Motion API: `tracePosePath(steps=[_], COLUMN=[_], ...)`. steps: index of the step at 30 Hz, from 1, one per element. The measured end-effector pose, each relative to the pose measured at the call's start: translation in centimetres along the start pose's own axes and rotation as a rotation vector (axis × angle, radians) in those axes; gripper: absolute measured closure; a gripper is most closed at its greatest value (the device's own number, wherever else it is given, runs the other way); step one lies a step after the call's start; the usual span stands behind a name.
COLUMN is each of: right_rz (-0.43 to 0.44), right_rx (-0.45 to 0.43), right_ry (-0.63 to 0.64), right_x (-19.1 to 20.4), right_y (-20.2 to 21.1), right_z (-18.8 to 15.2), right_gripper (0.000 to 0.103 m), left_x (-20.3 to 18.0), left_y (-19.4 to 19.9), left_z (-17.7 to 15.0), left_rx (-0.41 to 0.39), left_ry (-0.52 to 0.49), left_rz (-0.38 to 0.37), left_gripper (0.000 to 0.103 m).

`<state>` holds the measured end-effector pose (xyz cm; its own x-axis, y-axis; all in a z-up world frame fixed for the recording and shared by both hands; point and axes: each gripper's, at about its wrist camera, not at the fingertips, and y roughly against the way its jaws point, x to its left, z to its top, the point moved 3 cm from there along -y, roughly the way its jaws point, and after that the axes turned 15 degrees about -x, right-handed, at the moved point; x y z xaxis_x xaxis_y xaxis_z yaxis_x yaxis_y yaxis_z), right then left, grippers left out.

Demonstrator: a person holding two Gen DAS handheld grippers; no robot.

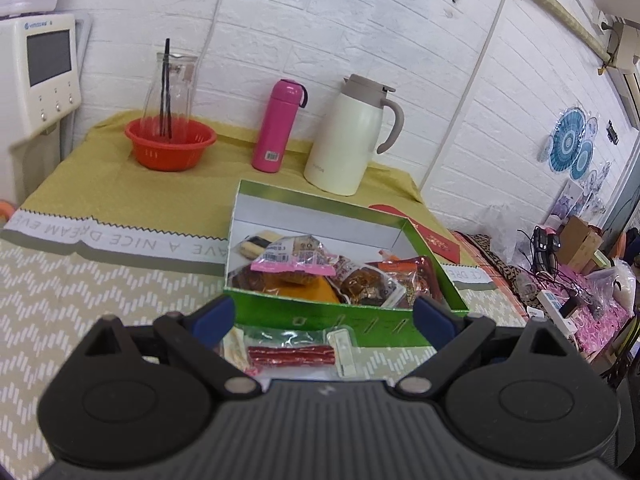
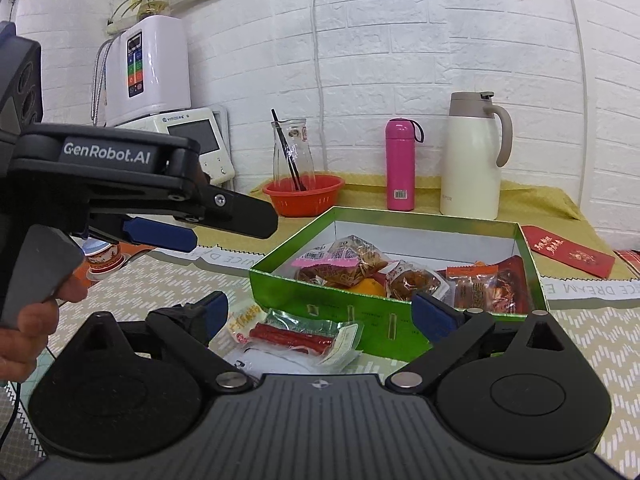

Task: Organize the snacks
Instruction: 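Grasp the clear pack of red sausages with the left gripper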

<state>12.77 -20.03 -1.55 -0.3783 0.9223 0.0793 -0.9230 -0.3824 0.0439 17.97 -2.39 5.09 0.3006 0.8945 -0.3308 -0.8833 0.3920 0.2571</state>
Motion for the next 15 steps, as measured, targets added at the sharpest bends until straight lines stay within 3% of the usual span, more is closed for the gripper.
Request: tracePosePath(steps=[15], right_rz=[0.005], right_rx=[0.137], right_ry=[-0.075], right_x=[0.1], right_y=[3.4], right_z=[-4.8], right_gripper=[0.0], left_x=[1.6], left_y=[1.8], left_z=[-6.6], left_rx=[0.126], left_ry=[0.074], left_rz=[0.02], left_gripper=[0.009])
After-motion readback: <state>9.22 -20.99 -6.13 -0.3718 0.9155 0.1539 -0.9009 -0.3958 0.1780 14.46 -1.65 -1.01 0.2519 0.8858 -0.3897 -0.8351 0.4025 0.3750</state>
